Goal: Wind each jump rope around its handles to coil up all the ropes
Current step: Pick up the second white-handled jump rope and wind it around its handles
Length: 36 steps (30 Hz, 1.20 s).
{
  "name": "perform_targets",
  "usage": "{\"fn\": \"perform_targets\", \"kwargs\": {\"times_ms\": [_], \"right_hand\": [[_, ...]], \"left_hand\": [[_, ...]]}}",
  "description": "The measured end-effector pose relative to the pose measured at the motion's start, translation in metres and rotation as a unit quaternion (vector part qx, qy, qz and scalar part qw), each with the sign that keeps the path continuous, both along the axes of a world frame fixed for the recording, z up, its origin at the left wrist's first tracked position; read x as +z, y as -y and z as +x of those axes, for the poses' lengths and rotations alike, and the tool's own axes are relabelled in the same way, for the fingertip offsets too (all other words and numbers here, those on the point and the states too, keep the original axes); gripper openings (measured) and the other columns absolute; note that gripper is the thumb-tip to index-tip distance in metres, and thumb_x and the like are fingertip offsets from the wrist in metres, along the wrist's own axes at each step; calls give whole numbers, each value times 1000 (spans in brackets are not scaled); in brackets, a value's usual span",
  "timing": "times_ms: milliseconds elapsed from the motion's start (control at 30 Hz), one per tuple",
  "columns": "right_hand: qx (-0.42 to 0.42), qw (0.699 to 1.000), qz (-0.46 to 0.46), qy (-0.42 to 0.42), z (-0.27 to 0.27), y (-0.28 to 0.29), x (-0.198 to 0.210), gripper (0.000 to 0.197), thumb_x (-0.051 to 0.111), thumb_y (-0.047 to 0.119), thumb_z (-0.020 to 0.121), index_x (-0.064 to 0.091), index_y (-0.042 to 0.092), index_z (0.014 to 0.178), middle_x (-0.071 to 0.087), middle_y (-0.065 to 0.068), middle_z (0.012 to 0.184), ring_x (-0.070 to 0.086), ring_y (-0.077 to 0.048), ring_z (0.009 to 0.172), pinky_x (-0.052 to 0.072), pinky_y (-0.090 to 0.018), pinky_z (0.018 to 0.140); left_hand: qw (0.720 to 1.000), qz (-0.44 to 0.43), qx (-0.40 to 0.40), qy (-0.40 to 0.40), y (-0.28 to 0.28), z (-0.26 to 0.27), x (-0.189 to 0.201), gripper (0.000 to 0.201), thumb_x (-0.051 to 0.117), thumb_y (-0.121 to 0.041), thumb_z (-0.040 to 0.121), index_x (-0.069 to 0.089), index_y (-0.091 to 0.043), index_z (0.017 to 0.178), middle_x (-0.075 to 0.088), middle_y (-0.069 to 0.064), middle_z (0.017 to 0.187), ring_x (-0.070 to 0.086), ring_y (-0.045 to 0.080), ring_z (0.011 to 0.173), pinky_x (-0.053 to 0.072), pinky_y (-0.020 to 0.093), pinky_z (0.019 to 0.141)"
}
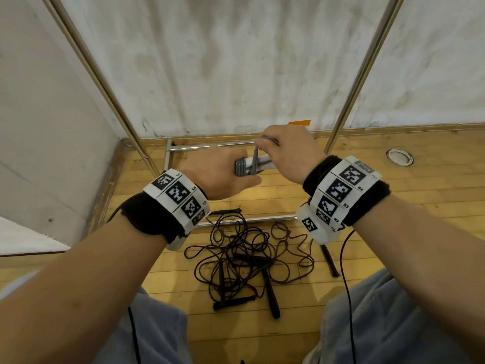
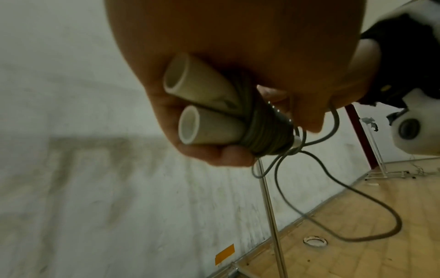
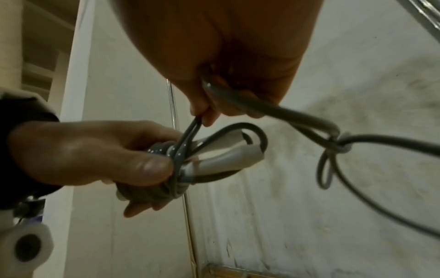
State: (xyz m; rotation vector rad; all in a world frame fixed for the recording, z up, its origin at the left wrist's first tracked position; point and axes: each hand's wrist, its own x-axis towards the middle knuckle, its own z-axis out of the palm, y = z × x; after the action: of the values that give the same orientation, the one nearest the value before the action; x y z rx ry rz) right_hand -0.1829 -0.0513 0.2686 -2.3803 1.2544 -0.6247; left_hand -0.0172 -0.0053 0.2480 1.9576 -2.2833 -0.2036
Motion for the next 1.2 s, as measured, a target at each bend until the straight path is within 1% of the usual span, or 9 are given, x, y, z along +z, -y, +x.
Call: {"fn": "perform_targets", "kwargs": {"times_ms": [300,400,500,567,633,700,900,1033,1200], "right_hand": [[0,984,123,131,-8,9,7,30,66,31,85,71,2,79,46,1,52,37,-4,44,28,-10,42],[10,969,184,165,-13,15,10,16,70,30,82,71,16,75,56,11,51,47,0,48,39,-12,52],[25,937,251,241,-15,17,9,8,67,18,85,71,21,78,69,3,70,60,-13,69,48,-26,69],[24,913,290,285,-12,13,4,23,56,5,90,69,19,78,65,-6,68,54,-25,64,45,-31,62],[30,898,315,307,-6,6,0,28,45,-3,92,61,12,75,52,-1,55,43,-19,48,39,-24,48],[34,896,313,313,-1,4,-3,23,46,-1,92,55,7,73,42,0,51,35,-13,42,35,-22,43],[44,970,137,195,14,-13,-8,23,47,11,96,54,25,79,54,9,70,50,-3,59,40,-17,58],[32,993,41,106,17,-13,-9,16,57,17,91,67,11,102,66,-4,103,57,-20,95,46,-37,85],[27,968,171,180,26,-19,-15,16,47,11,95,60,11,103,64,-2,96,58,-20,94,44,-36,86]], "left_hand": [[995,-59,-37,-71,-8,-8,5,27,56,-53,80,57,-27,76,53,-4,59,51,16,55,31,28,47],[989,-62,-61,-119,-13,-8,11,27,54,-52,80,59,-25,80,54,-3,59,51,14,54,36,30,48],[973,-61,-48,-218,-18,-9,18,25,52,-51,78,60,-28,84,55,-8,60,53,9,57,38,29,50],[949,-58,-19,-311,-18,-10,21,21,55,-47,79,61,-29,88,61,-4,66,57,11,58,46,34,53],[927,-65,5,-369,-18,-10,24,26,56,-44,80,60,-21,92,66,5,72,61,24,60,51,43,56],[910,-73,23,-408,-17,-10,25,23,56,-41,82,57,-19,90,66,1,69,61,19,54,51,40,51],[877,-84,60,-469,-11,-7,28,35,53,-39,84,56,-7,96,63,7,70,58,15,51,47,30,46],[889,-78,55,-448,-11,-8,26,30,56,-37,91,55,-8,100,65,12,75,58,17,50,45,26,45],[881,-86,67,-460,-9,-10,29,18,56,-31,94,50,-15,102,64,11,71,59,20,50,46,27,43]]}}
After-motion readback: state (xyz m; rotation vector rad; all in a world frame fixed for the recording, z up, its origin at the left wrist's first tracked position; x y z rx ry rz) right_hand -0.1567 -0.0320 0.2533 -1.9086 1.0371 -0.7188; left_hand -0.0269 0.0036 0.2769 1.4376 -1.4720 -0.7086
